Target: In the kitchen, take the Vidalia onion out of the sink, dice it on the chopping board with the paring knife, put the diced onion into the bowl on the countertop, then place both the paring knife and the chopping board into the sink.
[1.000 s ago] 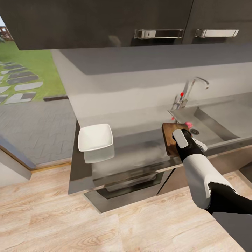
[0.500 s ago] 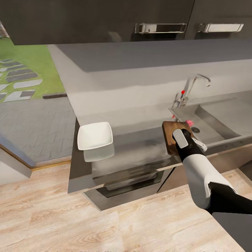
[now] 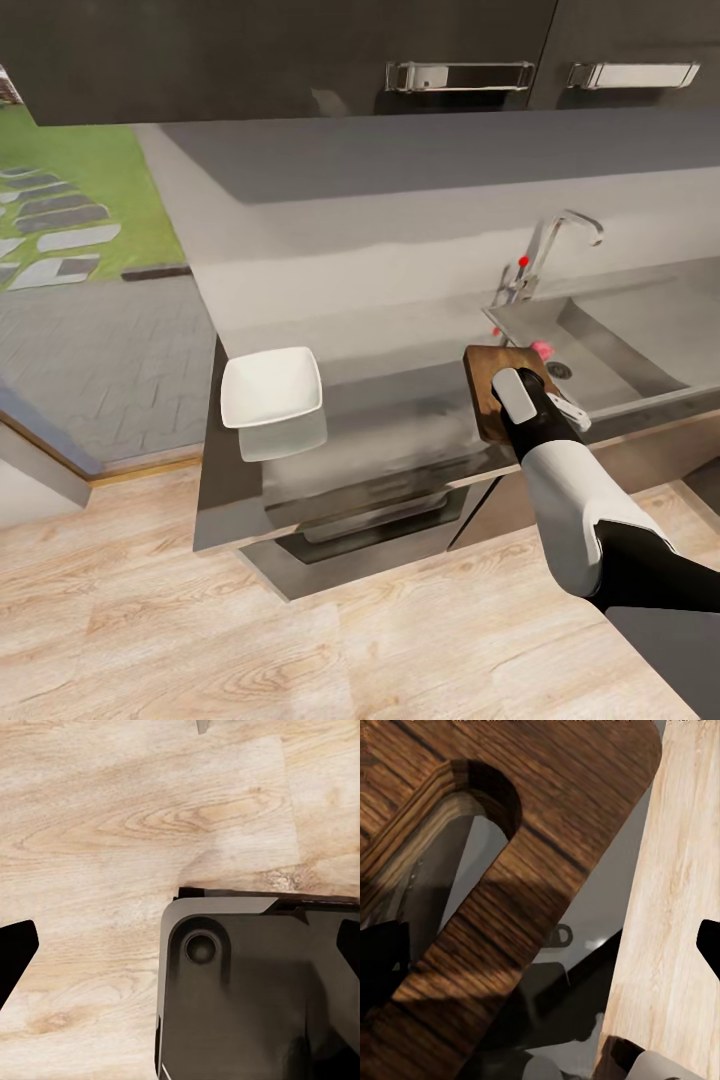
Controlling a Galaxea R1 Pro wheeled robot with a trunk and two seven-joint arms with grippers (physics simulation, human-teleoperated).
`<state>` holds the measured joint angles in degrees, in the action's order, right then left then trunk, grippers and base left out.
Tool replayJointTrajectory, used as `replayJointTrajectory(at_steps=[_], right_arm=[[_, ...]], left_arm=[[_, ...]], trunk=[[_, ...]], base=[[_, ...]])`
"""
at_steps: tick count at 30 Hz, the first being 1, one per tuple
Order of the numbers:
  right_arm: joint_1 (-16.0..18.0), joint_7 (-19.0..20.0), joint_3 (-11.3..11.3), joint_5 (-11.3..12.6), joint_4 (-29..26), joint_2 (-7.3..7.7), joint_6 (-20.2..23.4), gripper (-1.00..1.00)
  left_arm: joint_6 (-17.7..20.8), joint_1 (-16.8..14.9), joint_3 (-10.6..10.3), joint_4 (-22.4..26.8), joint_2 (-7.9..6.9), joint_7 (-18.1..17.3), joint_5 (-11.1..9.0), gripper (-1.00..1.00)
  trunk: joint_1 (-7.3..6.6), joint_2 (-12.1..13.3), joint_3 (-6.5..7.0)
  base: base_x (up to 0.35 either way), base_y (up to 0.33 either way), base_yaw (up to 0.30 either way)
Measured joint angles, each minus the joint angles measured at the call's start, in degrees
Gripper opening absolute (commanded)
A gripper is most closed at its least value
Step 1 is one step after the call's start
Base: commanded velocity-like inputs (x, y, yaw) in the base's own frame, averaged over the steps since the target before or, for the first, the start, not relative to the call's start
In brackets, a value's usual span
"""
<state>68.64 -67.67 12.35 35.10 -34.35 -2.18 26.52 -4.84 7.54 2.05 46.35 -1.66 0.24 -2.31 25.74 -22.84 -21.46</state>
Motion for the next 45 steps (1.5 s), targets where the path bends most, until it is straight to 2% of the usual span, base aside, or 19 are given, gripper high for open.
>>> replayJointTrajectory(at_steps=[7,15,16,45], right_arm=[[0.03,0.06,-0.05,-0.18,-0.04,-0.76,-0.18,1.0],[0.01,-0.14,-0.07,-0.22,-0.05,-0.83,-0.28,1.0],[0.01,-0.14,-0.08,-0.22,-0.03,-0.83,-0.31,-1.0],[-0.01,-0.46,0.07,0.13,-0.03,-0.76,0.0,-1.0]], left_arm=[[0.0,0.0,0.0,0.02,0.0,0.0,0.0,1.0],[0.0,0.0,0.0,-0.01,0.0,0.0,0.0,1.0],[0.0,0.0,0.0,-0.02,0.0,0.0,0.0,1.0],[0.0,-0.01,0.0,-0.02,0.0,0.0,0.0,1.0]], trunk=[[0.0,0.0,0.0],[0.0,0.0,0.0],[0.0,0.0,0.0],[0.01,0.01,0.09]], base=[[0.0,0.0,0.0],[0.0,0.0,0.0],[0.0,0.0,0.0],[0.0,0.0,-0.001]])
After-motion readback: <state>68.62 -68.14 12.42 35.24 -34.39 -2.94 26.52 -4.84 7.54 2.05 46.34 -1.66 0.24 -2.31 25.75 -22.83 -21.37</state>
